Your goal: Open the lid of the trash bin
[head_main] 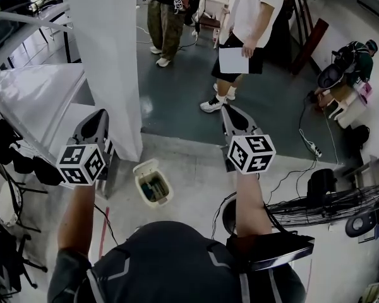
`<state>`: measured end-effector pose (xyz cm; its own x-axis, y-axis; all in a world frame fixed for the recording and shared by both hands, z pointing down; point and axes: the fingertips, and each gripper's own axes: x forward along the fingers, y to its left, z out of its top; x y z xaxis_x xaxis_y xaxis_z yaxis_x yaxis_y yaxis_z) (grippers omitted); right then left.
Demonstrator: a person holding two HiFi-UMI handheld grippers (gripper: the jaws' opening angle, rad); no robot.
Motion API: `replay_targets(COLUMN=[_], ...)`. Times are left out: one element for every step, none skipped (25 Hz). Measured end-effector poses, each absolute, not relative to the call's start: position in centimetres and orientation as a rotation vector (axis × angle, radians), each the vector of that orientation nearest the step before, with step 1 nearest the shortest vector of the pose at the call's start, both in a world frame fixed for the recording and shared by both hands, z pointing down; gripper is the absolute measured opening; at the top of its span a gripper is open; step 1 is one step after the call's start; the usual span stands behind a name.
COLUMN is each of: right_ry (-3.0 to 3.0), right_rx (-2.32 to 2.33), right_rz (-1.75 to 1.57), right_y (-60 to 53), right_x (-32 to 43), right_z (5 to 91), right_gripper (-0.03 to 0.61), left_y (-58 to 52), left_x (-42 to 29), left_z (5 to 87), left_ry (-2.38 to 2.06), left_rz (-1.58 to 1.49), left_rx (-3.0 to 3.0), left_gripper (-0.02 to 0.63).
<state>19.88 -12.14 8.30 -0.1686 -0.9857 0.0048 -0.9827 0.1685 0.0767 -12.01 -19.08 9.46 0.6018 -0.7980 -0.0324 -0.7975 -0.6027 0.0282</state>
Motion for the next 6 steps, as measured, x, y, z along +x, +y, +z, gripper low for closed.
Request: replay_targets(right_ry=[-2.36,-2.36,-2.36,-2.36,-2.359,-2.358], right_rx=[1.987,1.984,1.981,1.98,1.978,1.977], right_rz=[-0.088,-0.091,-0.093,-0.096,-0.099,-0.101], right_y=[-12.13,-12.13,-12.14,-12.16,-12.18,-12.2], right_x=[19.81,19.75,19.72,19.72,19.73,19.74], right_z=[8.28,8.26,8.23,8.2,8.17,8.14], right_gripper=[0.026,0.025,0.025,0.025,0.025,0.025], left_y=[-19.08,-19.07,-19.08,-19.1,-19.14,-19.17], left_x=[-12.07,-12.11,-12.13,-12.14,-12.15,-12.15], left_z=[9.46,9.47,9.49,9.51,9.52,9.54], left_ry=[-1.405,-1.413,-1.42,-1.427,-1.432,-1.438], left_rz=[-0.061,-0.057,-0.054,-0.052,-0.05,-0.048], left_rx=[2.802,2.802,2.802,2.801,2.801,2.8], left_gripper=[0.008,0.008,0.008,0.008,0.008,0.008])
